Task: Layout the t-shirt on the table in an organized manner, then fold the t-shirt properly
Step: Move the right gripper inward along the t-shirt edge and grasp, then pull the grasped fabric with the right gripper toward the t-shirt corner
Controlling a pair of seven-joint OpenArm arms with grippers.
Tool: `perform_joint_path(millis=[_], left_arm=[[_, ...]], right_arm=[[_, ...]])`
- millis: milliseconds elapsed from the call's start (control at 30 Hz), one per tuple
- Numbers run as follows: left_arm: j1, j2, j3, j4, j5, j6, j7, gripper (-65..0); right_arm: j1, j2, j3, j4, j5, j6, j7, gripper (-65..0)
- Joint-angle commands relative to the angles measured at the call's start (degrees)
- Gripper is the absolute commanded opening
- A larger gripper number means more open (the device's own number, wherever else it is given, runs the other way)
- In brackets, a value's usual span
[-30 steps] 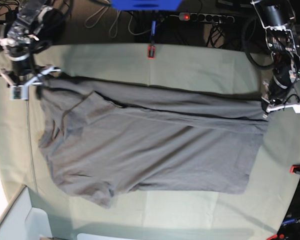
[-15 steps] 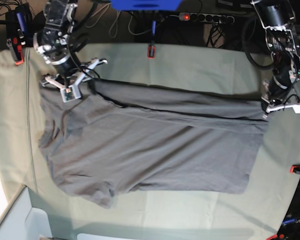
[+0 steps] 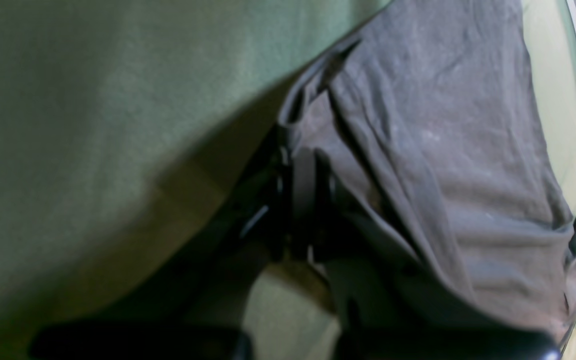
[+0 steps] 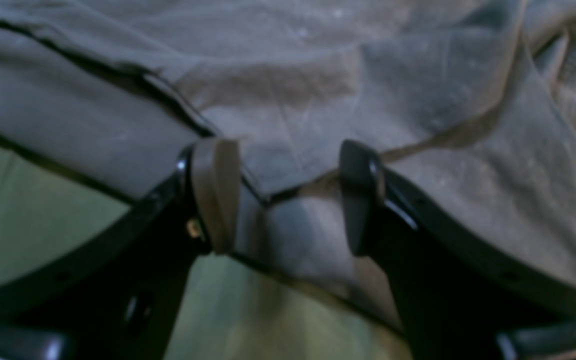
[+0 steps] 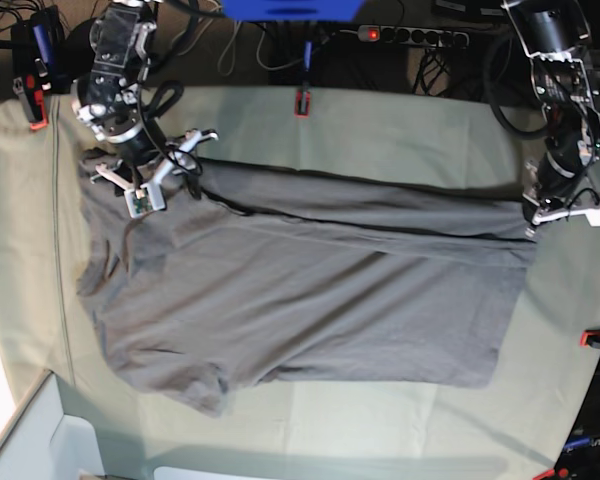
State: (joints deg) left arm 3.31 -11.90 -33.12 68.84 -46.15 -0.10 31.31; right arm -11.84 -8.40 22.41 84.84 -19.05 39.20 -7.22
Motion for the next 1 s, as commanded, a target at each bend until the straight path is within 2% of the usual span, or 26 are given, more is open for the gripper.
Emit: perform_joint_path(millis=[0,167,433,733,967], left_arm=[[-0.45,-0.98,-0.24,0.83,-0.31,-0.21,-1.11,-65.0],[-0.45,-0.89,-0.24,0.83,-0.31,-0.21,-1.11,-65.0],[-0.45,-0.89,-0.24,0.83,-0.31,-0.21,-1.11,-65.0],[-0.63,-0.89,-0.24,0.74,-0.31,-0.21,-1.11,-65.0],[-0.63,-0.8,-0.24,0.74,-0.31,-0.21,-1.11,-65.0]], right_arm=[[0.36,0.18,-0.22,0.83,0.81,0.8,1.47,-32.3],[0.1,1.59,-3.03,-1.28,0.81,0.8,1.47,-32.2],[0.36,2.12,-3.65,-3.39,0.81,0.8,1.47,-32.2],[0.45,4.4,-6.11,-4.18,0.81,0.8,1.47,-32.3],[2.03,4.49,-6.19,-7.08,0.81,0.8,1.47,-32.6]])
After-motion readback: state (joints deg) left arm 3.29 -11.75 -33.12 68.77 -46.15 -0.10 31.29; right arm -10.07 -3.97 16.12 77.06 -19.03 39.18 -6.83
